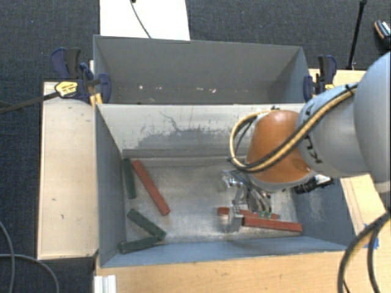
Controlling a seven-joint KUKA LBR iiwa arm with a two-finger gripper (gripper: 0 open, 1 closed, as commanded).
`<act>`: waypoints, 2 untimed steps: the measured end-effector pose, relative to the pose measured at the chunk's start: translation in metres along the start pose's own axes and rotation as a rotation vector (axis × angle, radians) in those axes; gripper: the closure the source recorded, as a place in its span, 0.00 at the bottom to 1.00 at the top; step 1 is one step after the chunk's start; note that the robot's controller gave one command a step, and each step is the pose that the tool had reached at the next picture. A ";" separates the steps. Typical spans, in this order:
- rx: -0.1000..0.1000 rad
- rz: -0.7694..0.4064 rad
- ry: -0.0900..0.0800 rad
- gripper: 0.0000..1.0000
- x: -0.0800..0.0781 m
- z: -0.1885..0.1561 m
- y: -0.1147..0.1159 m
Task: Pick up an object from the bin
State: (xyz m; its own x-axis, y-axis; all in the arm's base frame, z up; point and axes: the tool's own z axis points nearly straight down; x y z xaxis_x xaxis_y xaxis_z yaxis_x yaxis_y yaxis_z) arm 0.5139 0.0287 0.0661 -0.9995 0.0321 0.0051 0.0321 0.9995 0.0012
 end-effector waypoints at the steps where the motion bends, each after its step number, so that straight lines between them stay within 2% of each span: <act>1: 0.000 0.003 -0.007 1.00 -0.002 -0.004 -0.001; 2: -0.001 0.039 -0.018 1.00 -0.047 -0.139 0.006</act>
Offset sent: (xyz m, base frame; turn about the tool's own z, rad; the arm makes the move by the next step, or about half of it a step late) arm 0.0000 0.0000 0.0000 0.0000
